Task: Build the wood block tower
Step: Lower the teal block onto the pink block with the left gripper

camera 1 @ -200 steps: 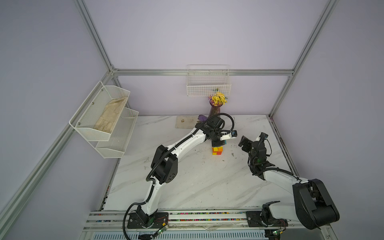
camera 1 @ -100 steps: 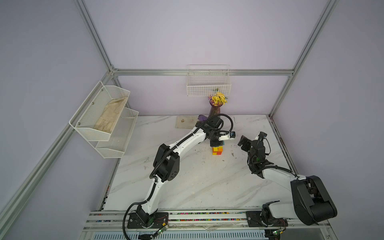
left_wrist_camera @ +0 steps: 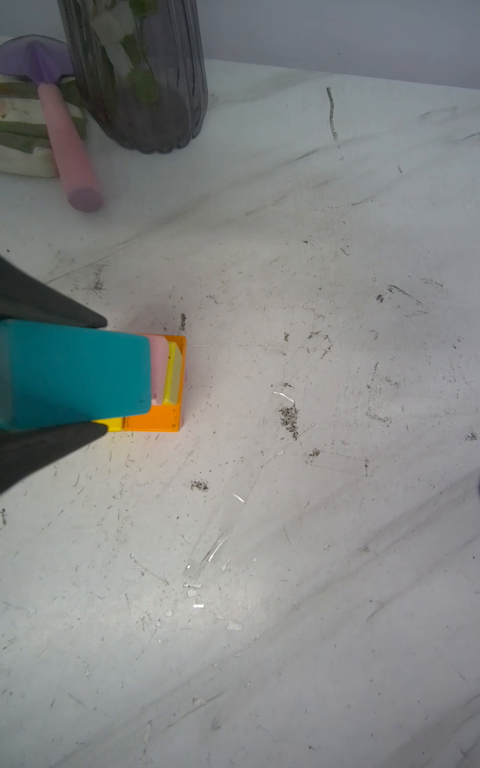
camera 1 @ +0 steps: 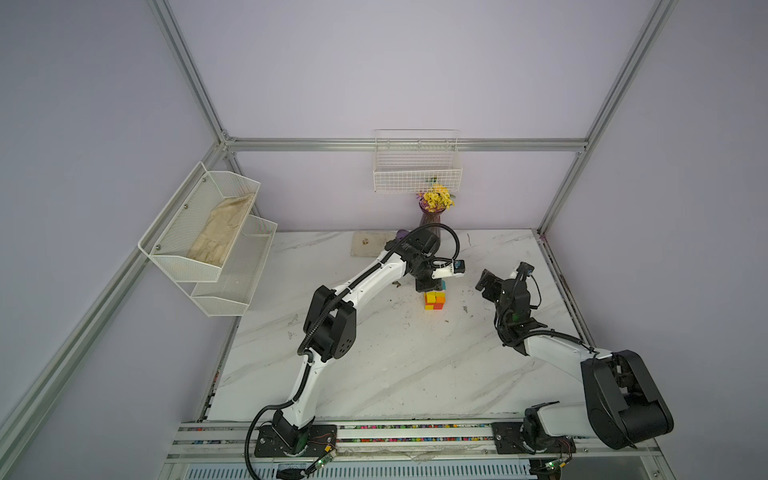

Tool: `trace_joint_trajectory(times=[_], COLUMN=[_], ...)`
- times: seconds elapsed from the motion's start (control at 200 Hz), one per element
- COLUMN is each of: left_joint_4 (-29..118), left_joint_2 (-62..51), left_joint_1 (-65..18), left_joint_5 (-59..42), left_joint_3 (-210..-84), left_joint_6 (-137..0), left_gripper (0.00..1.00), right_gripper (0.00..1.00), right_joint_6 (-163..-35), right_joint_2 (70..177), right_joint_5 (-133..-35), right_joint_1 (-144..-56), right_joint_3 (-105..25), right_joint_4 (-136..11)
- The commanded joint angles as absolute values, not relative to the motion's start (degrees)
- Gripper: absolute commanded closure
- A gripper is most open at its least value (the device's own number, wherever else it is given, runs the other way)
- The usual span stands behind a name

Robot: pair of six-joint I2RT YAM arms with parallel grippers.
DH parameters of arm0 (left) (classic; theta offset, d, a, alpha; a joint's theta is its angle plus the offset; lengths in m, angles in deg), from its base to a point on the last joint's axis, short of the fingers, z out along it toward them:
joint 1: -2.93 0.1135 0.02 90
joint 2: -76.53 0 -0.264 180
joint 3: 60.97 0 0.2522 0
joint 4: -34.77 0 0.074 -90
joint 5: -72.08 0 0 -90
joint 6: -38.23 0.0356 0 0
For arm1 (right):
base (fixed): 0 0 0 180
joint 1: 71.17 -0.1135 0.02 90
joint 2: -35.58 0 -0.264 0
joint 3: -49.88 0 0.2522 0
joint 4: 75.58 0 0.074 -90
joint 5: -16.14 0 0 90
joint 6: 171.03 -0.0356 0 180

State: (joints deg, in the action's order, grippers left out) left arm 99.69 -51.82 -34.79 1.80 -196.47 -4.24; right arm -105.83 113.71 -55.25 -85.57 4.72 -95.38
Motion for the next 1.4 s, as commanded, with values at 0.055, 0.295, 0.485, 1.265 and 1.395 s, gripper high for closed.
trace_joint_trajectory(times=[0.055,0.295,0.485,1.265,1.395], left_joint_4=[100.4,100.7,100.7,100.8,100.8], left_joint_2=[-51.0,-51.3,-52.0,-54.2,-54.3], left_joint_1=[-34.1,-33.9,-33.7,-32.7,-32.7], left_joint_5=[5.4,7.0,8.2,9.1,9.1], left_joint_3=[-202.4,-202.6,-203.0,-204.2,-204.3], left_joint_6=[-3.4,-2.8,-2.8,-2.5,-2.4], left_gripper=[1.0,1.0,1.0,1.0,1.0], right_gripper=[0.03,0.03,0.03,0.03,0.03], right_joint_6=[-105.5,-105.5,-105.5,-105.4,-105.4], right_joint_2=[115.4,115.5,115.5,115.6,115.6], right_joint_5=[-54.2,-54.2,-54.2,-54.3,-54.3], right_joint_1=[-85.3,-85.4,-85.4,-85.3,-85.4], right_joint_3=[3.0,2.9,2.9,2.9,2.9], right_joint_4=[-95.2,-95.1,-95.1,-95.1,-95.1])
